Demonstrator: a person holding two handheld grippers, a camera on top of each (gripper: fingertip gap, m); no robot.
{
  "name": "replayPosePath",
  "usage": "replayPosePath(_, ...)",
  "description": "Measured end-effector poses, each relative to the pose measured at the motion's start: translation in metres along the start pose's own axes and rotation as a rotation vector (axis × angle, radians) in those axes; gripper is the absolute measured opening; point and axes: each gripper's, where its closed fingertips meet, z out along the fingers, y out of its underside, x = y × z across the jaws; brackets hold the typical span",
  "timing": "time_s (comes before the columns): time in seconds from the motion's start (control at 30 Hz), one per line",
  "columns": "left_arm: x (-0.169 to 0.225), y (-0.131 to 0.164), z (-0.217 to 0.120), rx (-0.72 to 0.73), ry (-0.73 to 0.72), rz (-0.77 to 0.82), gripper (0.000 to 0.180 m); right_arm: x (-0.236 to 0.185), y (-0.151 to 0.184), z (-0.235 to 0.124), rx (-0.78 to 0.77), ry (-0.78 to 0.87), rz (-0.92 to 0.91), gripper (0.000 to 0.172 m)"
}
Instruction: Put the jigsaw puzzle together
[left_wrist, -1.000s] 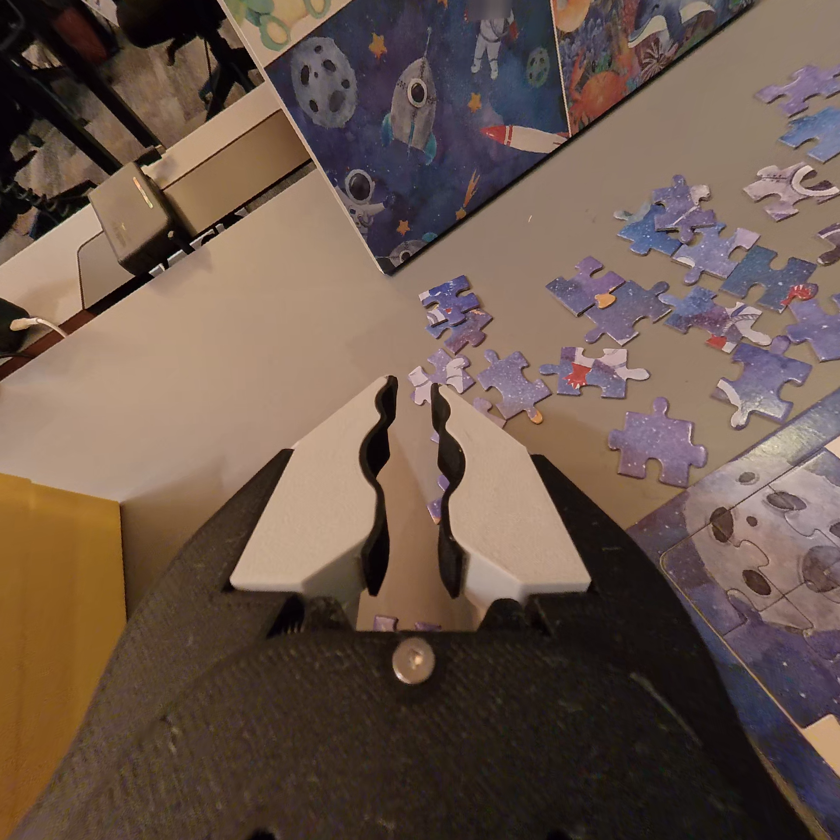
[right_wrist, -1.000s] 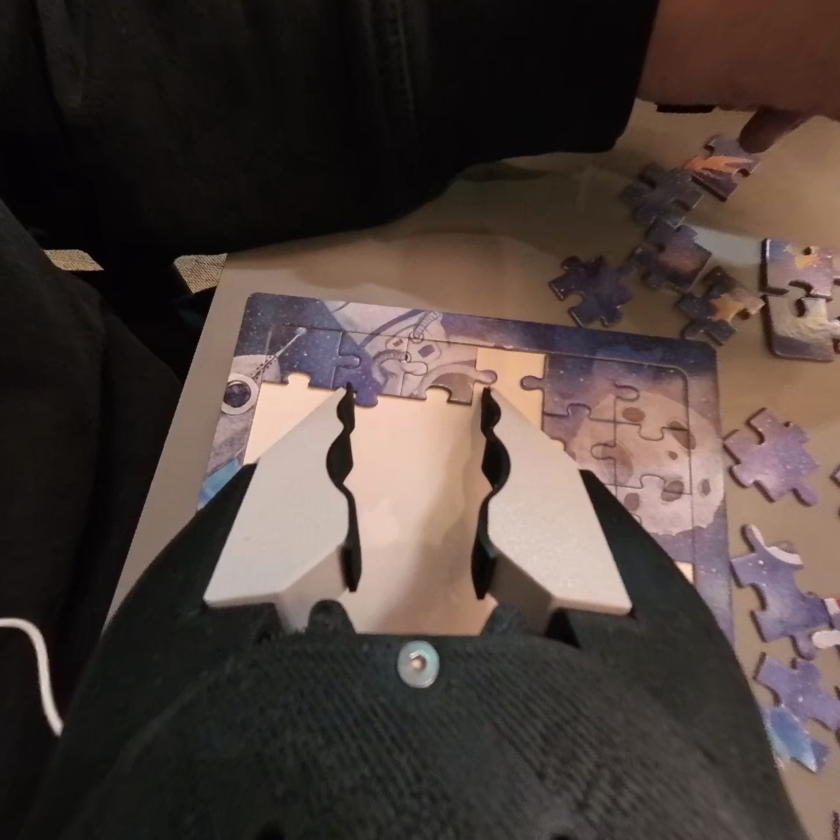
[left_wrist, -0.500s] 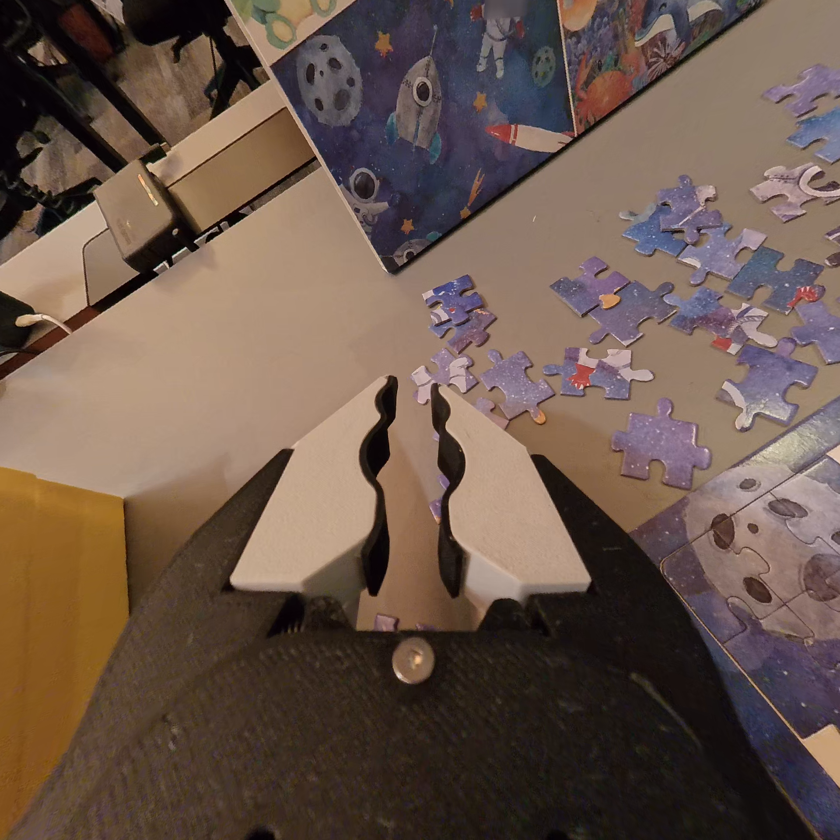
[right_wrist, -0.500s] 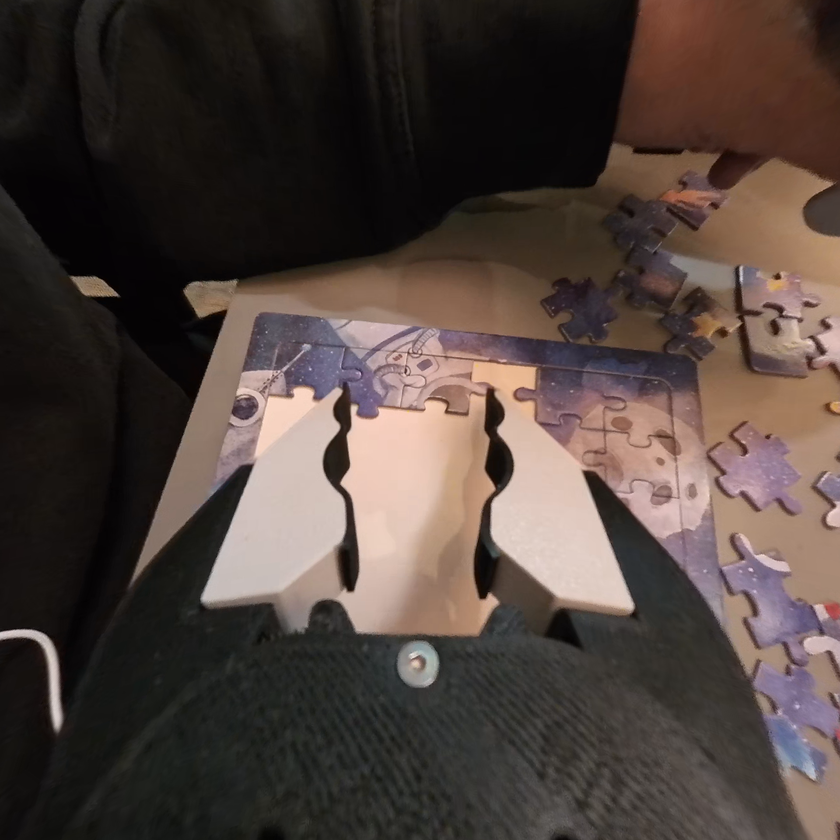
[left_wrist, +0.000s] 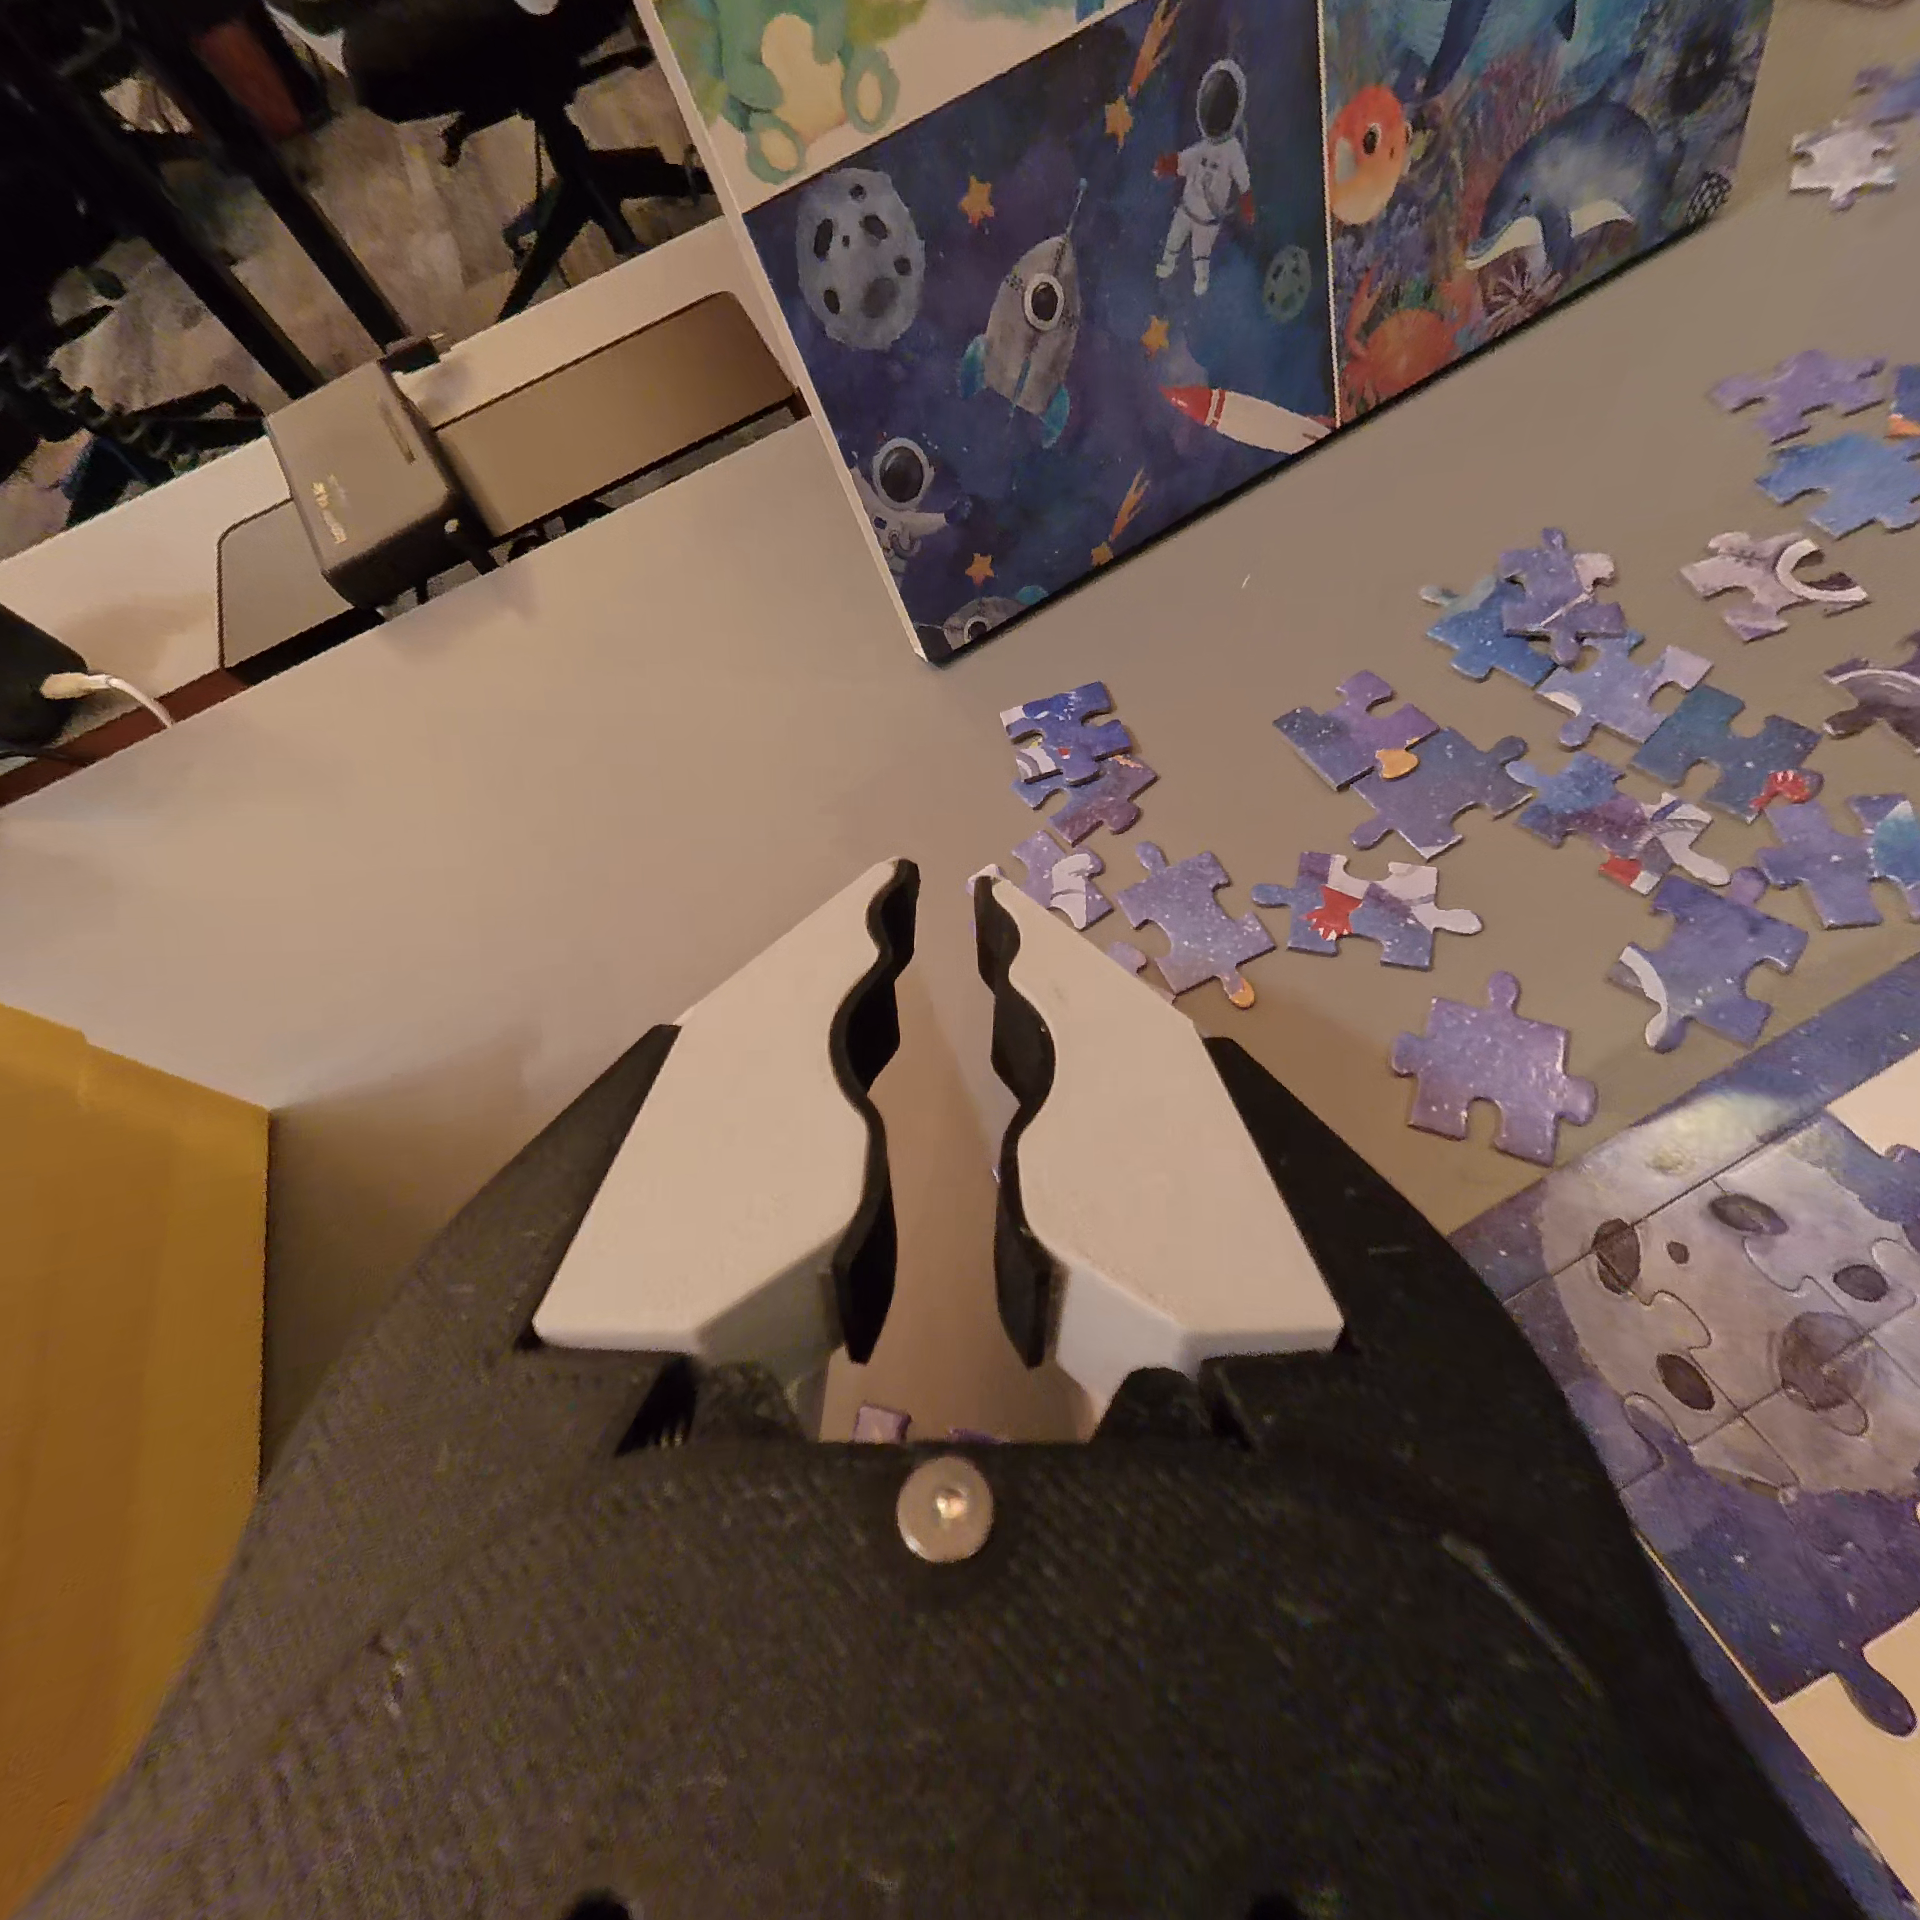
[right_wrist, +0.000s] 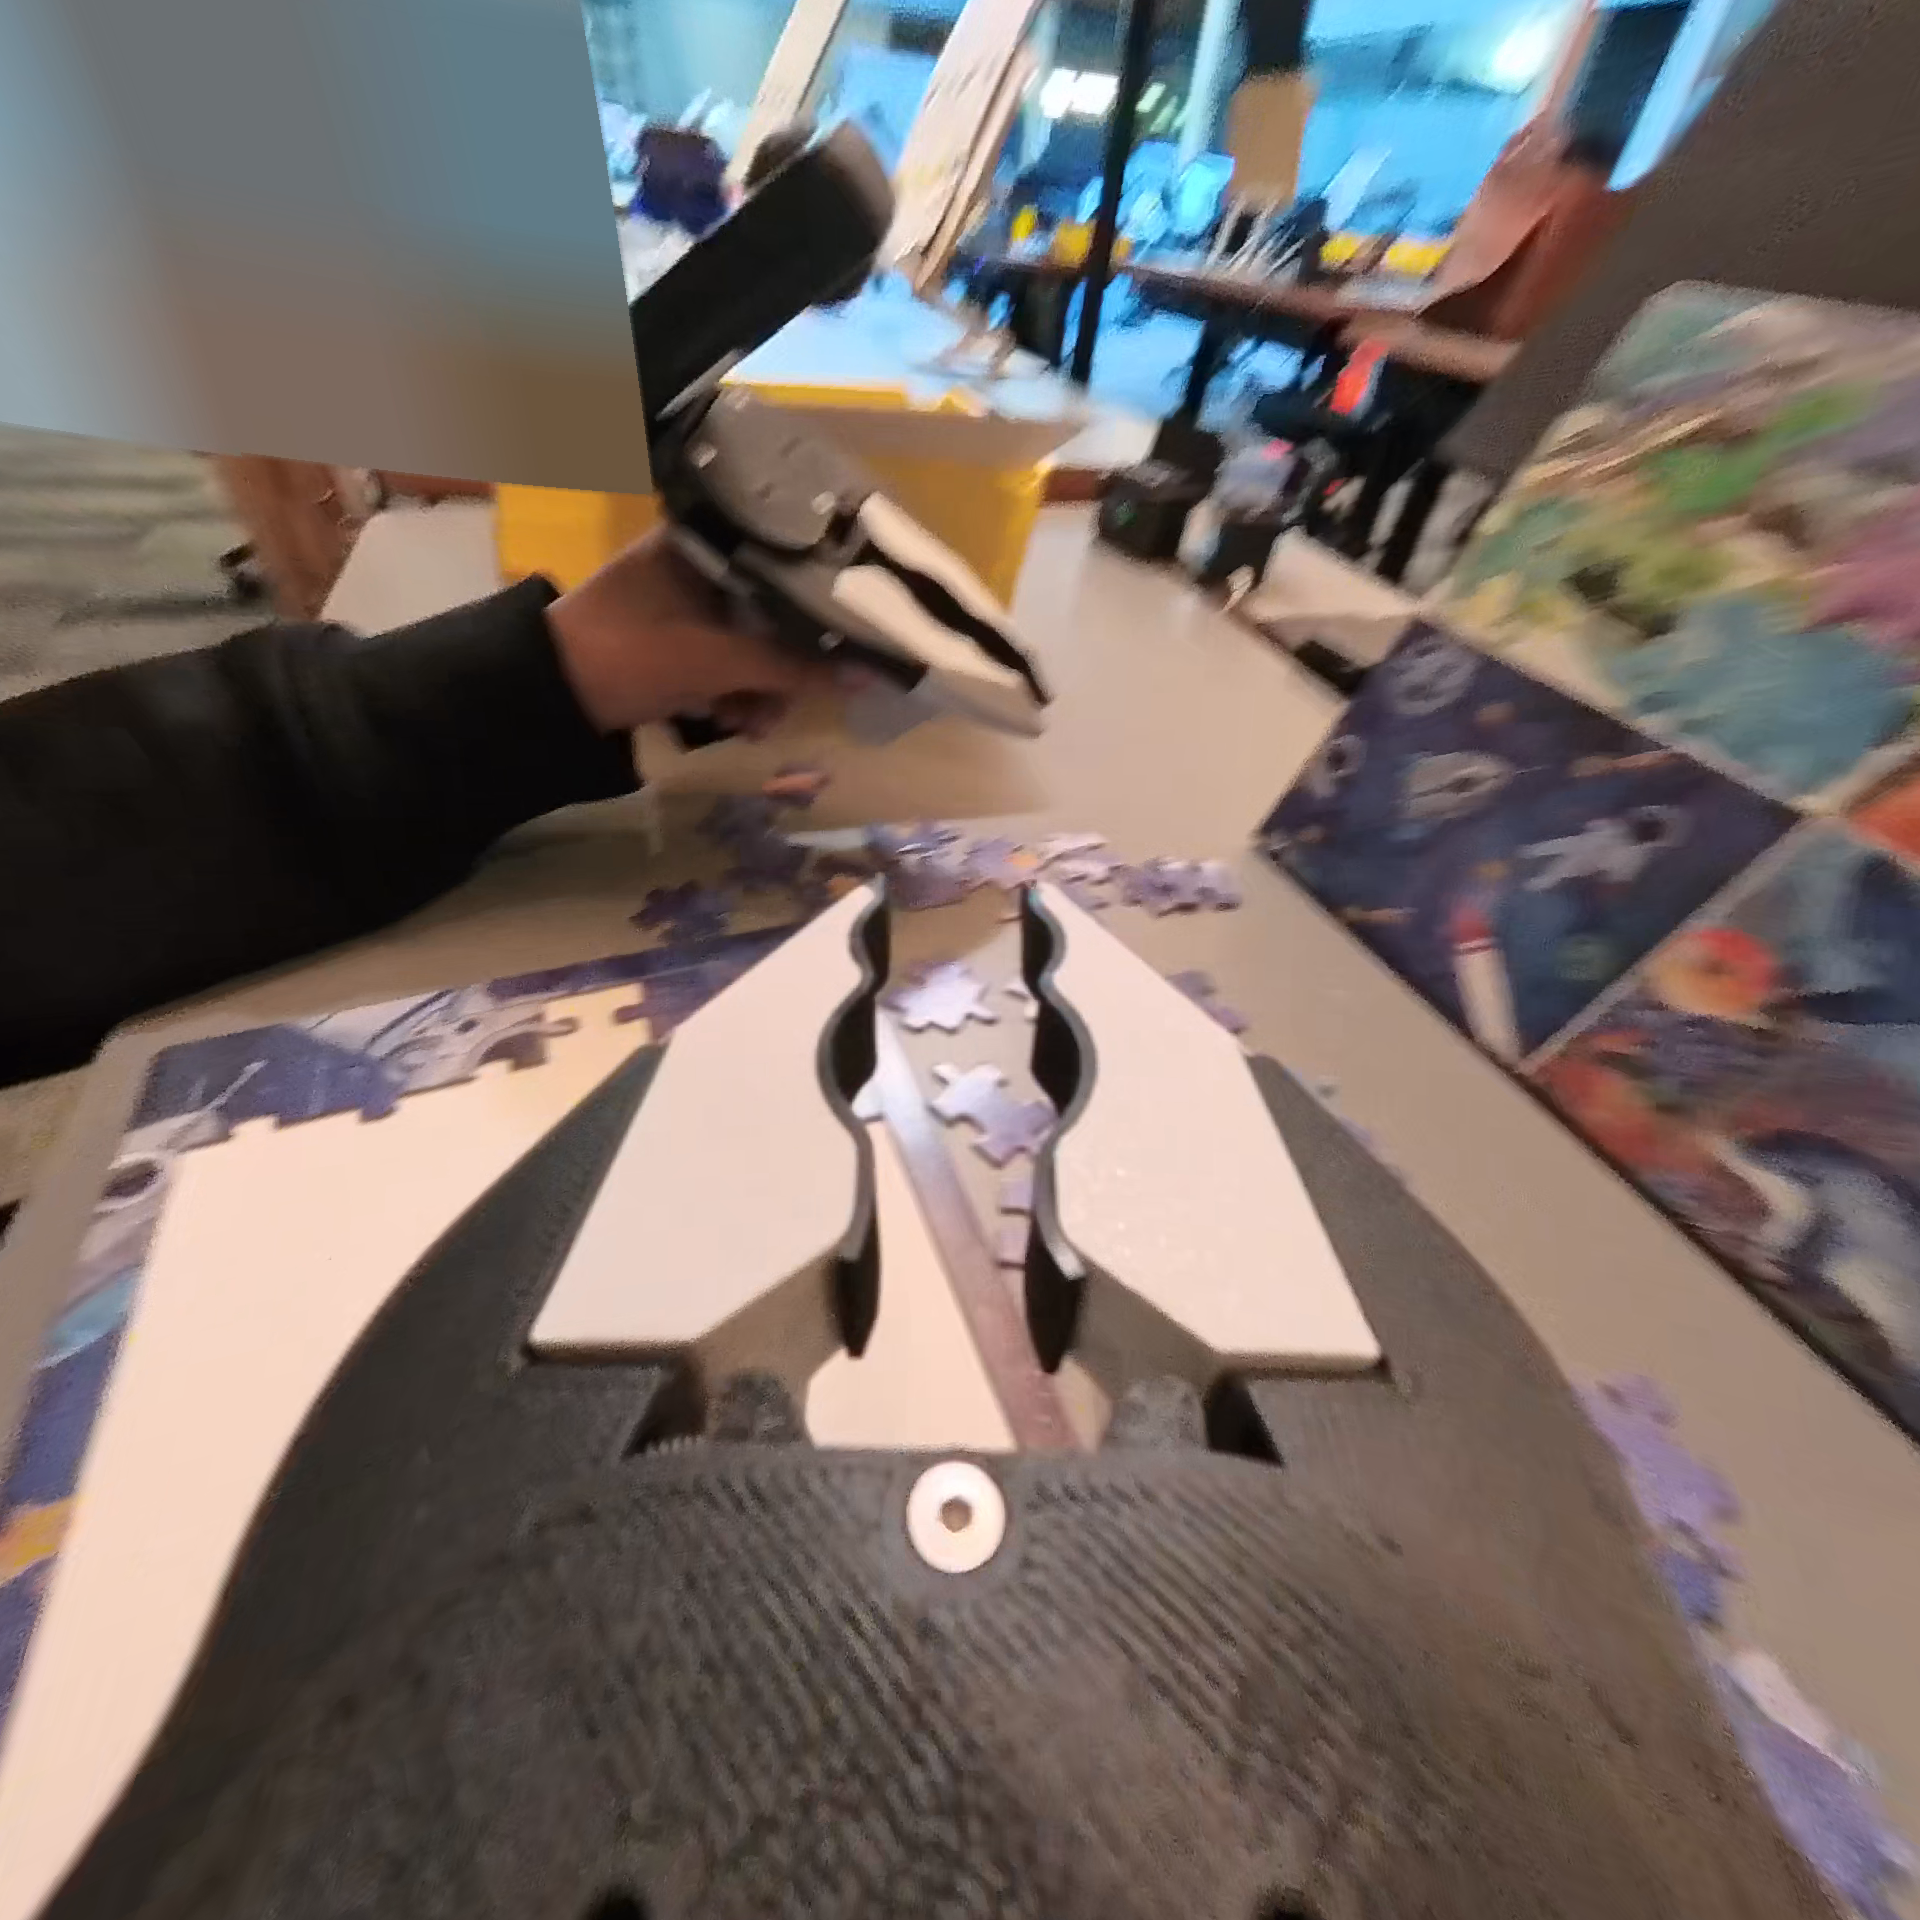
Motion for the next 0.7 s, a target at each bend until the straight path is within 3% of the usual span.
replayPosePath(0.07,0.001,0.001,0.001,-0.007,-0.001,0.006,0.009,0.011,0.002,-0.007,0.009,0.028,0.014,0.015)
replayPosePath(0.17,0.001,0.002,0.002,-0.012,0.002,0.005,0.009,-0.003,0.013,0.005,-0.046,-0.049,0.068,0.02)
replayPosePath(0.23,0.001,0.003,0.003,-0.016,0.005,0.004,0.009,-0.025,0.024,0.021,-0.114,-0.11,0.057,0.027)
replayPosePath(0.37,0.002,0.004,0.004,-0.026,0.008,0.013,0.009,-0.062,0.066,0.05,-0.364,-0.176,-0.038,0.054)
replayPosePath(0.43,0.003,0.004,0.004,-0.026,0.01,0.02,0.009,-0.067,0.082,0.052,-0.446,-0.184,-0.081,0.055)
replayPosePath(0.6,0.009,0.006,0.005,-0.042,0.047,0.038,0.008,-0.056,0.084,0.042,-0.433,-0.203,-0.068,0.054)
replayPosePath(0.7,0.021,0.009,0.001,-0.061,0.156,0.045,0.001,-0.045,0.088,0.03,-0.433,-0.223,-0.048,0.054)
